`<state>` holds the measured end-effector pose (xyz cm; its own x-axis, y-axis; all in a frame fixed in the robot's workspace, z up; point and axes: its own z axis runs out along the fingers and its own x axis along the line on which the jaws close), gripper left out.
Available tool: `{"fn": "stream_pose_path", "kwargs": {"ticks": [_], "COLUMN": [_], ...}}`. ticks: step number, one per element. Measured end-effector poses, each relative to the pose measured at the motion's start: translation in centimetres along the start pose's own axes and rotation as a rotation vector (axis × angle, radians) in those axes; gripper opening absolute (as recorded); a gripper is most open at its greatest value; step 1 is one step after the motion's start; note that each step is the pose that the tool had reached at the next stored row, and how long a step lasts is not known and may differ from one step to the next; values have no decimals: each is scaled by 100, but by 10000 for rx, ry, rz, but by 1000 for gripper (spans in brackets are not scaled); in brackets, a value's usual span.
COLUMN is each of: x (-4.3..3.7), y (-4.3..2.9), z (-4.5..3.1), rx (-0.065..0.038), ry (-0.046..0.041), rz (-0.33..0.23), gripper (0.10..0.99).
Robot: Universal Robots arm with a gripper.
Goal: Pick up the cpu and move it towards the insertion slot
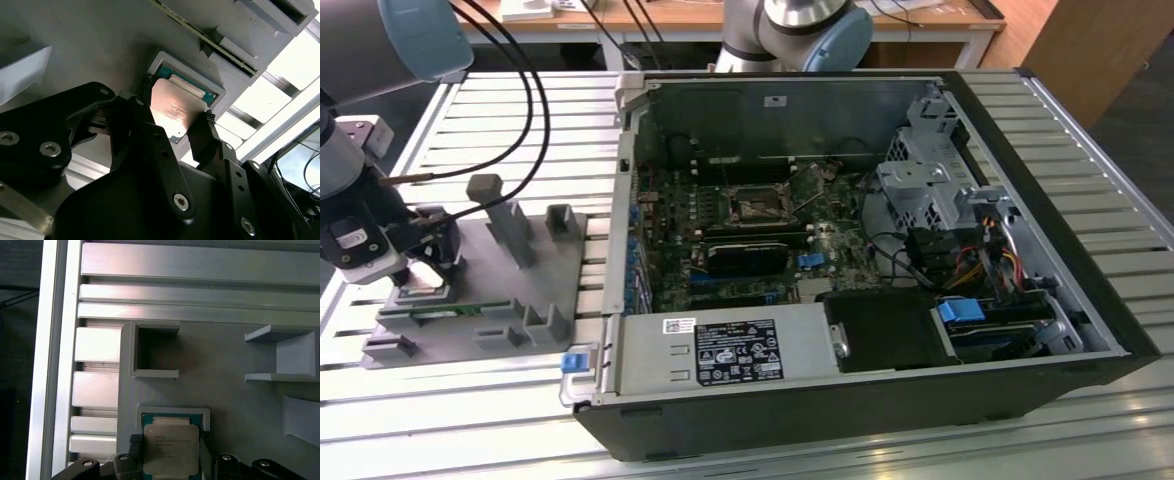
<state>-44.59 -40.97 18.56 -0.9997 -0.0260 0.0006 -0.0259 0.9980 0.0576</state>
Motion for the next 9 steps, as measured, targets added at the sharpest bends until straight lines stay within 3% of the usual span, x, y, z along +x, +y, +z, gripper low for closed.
{"fn": "stream_pose_path", "kwargs": {"ticks": [9], "x": [0], "y": [2], "z": [-38], "rx": [-1], "ry": [-2], "rz": [-1], "gripper": [541]}}
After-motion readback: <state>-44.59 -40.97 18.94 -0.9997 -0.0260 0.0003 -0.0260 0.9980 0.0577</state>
